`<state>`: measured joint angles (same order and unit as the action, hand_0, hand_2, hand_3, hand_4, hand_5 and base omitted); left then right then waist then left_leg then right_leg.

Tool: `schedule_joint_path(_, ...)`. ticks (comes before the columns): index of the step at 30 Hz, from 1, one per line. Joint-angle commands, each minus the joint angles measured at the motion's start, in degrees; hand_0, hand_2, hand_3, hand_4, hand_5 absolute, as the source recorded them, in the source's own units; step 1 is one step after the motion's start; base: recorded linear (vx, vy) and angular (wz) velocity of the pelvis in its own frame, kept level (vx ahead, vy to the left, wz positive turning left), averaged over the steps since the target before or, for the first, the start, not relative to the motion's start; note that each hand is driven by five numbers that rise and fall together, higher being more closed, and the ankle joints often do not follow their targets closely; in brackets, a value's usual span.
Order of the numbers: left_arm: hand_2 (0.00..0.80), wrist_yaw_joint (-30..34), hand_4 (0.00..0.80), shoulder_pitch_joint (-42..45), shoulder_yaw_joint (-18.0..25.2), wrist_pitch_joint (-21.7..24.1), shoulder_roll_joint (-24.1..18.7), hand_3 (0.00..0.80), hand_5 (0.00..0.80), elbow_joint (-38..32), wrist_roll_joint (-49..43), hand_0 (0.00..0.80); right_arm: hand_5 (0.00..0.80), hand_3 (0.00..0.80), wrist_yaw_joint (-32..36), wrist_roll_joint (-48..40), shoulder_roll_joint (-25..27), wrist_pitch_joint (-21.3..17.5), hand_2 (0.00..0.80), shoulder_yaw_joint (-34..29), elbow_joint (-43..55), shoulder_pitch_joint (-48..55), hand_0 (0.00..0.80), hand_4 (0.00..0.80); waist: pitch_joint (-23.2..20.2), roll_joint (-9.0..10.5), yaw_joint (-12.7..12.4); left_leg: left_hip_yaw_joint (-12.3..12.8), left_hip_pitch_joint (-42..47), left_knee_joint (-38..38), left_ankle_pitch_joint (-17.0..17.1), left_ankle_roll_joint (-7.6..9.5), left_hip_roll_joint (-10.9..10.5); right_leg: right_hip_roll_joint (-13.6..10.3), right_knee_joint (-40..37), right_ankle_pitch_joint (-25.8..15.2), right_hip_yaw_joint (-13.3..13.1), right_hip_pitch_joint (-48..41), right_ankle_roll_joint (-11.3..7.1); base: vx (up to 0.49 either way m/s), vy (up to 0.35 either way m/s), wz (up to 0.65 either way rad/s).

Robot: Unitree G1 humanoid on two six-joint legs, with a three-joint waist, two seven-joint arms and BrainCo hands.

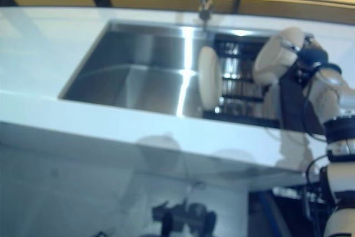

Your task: Take plates into dishwasher

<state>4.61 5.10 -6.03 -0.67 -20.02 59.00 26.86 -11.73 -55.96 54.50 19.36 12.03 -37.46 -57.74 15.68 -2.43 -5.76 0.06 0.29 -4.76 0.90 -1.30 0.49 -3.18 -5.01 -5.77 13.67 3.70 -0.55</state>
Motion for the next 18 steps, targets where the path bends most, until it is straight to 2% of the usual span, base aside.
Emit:
schedule_joint_path(1,0.0,0.1,0.0,0.4,-4.0,1.4,-1.5,0.0,0.0,0.5,1.4,0.0,0.0,0.0,0.2,-1.9,1.7,-3.1,0.0,1.7,-0.8,-5.4,0.0,0.0,-0.6,1.01,-1.1,2.4,-2.1,-0.2,-2.1,0.45,-0.5,-2.0,0.0,6.1,3.3,-3.3,-2.76,0.0,0.0,0.0)
schedule_joint_path(12,0.0,0.5,0.0,0.7,-3.9,2.4,-1.5,0.0,0.0,0.1,2.2,0.0,0.0,0.0,2.0,-4.9,1.3,-0.7,0.0,1.2,-3.5,-4.2,0.0,0.0,-0.1,0.81,-1.5,2.9,-2.2,-0.2,-2.0,0.35,-0.4,-2.3,0.0,6.1,4.3,-3.3,-2.76,0.0,0.0,0.0)
schedule_joint_path(18,0.0,0.7,0.0,1.1,-3.8,2.6,-1.6,0.0,0.0,-0.4,2.3,0.0,0.0,0.0,3.8,-5.5,1.1,-1.0,0.0,1.2,-3.8,-3.9,0.0,0.0,0.2,0.62,-1.7,3.1,-2.2,-0.2,-2.1,0.34,-0.3,-2.5,0.0,6.1,4.8,-3.4,-2.71,0.0,0.0,0.0)
